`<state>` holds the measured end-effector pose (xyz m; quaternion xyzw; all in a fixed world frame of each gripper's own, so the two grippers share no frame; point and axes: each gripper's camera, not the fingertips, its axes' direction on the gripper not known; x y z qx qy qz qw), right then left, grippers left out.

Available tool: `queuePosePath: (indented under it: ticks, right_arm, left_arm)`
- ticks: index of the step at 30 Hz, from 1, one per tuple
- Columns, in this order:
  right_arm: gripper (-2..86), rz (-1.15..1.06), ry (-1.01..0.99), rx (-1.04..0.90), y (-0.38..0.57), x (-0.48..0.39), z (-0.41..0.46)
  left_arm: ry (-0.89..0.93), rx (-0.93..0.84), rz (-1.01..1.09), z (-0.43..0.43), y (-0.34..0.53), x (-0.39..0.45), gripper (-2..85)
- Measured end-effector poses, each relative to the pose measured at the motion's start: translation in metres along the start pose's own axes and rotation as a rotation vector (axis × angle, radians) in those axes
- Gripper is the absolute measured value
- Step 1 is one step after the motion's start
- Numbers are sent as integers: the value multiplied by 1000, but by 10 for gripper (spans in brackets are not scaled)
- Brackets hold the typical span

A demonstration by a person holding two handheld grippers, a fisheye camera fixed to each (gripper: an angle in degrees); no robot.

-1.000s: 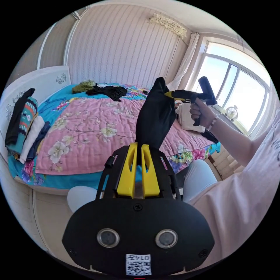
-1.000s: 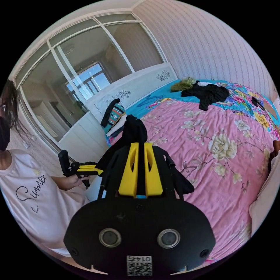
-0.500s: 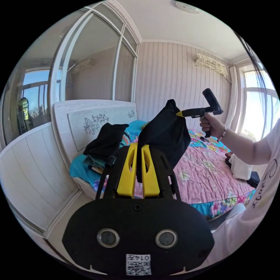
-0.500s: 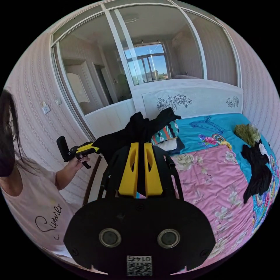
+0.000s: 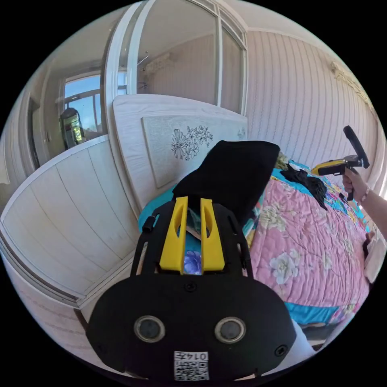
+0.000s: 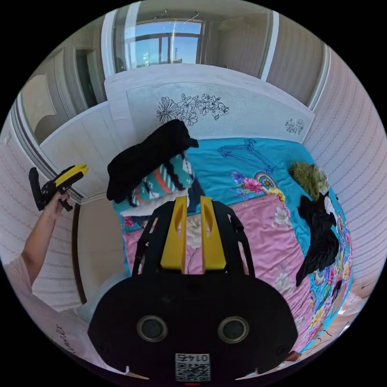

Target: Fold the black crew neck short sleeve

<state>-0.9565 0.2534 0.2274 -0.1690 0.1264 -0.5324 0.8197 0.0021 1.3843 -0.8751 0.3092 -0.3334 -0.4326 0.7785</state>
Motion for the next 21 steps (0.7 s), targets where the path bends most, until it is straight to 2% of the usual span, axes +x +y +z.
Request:
queuePosePath:
  ticks: [1, 3, 4, 6, 7, 9, 12, 15, 21]
  right_arm:
    - [44, 11, -10, 3, 33, 3, -8]
    - [5, 155, 13, 16, 177, 13, -43]
    - [3, 214, 28, 4, 214, 16, -53]
    - [-4, 491, 89, -40, 361, 17, -97]
    - [-5, 557, 100, -34, 397, 14, -111]
    - [-4, 793, 171, 38, 529, -11, -174]
    - [-3, 1046, 285, 141, 662, -53, -247]
    - [-2, 1211, 369, 230, 766, -98, -295]
    - [1, 1405, 417, 301, 908, -152, -318]
  left_arm:
    - [34, 0, 40, -14, 15, 24, 44]
    - [101, -2, 98, -33, 36, 66, 32]
    - [156, -5, 139, -45, 50, 95, 25]
    - [220, 15, 175, -62, 69, 140, 8]
    - [285, 15, 207, -71, 80, 171, 0]
    - [387, -7, 256, -79, 89, 216, -6]
    - [486, 14, 355, -93, 90, 291, -9]
    - [606, 62, 373, -102, 81, 362, -10]
    - [783, 95, 511, -122, 78, 526, -10]
